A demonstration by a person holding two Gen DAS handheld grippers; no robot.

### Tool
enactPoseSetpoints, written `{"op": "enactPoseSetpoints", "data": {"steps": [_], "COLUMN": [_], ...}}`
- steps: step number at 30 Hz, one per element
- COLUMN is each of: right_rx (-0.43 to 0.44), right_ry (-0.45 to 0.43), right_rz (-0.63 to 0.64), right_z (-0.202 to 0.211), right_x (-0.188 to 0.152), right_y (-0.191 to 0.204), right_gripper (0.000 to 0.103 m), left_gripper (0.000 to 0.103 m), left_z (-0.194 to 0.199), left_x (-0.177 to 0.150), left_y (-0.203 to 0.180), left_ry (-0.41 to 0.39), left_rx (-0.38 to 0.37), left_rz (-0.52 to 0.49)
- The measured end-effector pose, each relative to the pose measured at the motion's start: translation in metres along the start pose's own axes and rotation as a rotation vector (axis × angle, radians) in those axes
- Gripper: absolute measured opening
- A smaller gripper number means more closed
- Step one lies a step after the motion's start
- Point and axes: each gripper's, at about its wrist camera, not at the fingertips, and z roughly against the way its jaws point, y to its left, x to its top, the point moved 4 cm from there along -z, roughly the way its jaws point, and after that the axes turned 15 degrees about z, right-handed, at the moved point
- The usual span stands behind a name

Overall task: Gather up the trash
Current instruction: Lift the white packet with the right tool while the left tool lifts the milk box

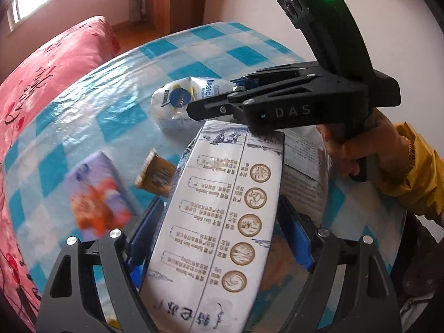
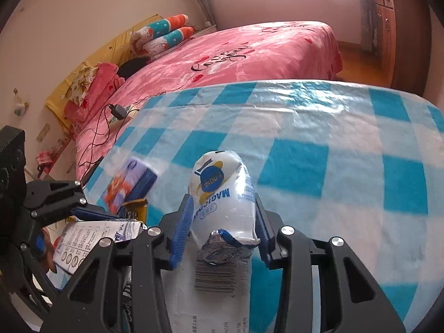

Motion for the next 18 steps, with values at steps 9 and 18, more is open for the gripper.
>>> {"op": "enactPoseSetpoints", "data": {"steps": [9, 18], "right_rx": [-0.039, -0.056], "right_ry": [-0.050, -0.134], "right_rz": [-0.028, -0.060], "right_z": [0.036, 0.073], "right_x": [-0.033, -0.052], "right_y": [0.012, 0.026], "right_gripper": [0.042, 0.041], "left_gripper": [0.069, 0.068], "left_z": [0.008, 0.027], "left_x": [-0.021, -0.043], "left_y": [-0.023, -0.030], "left_ry": [-0.046, -0.132], "left_rx": [-0.013, 0.037], "left_rz": [0.063, 0.135]}}
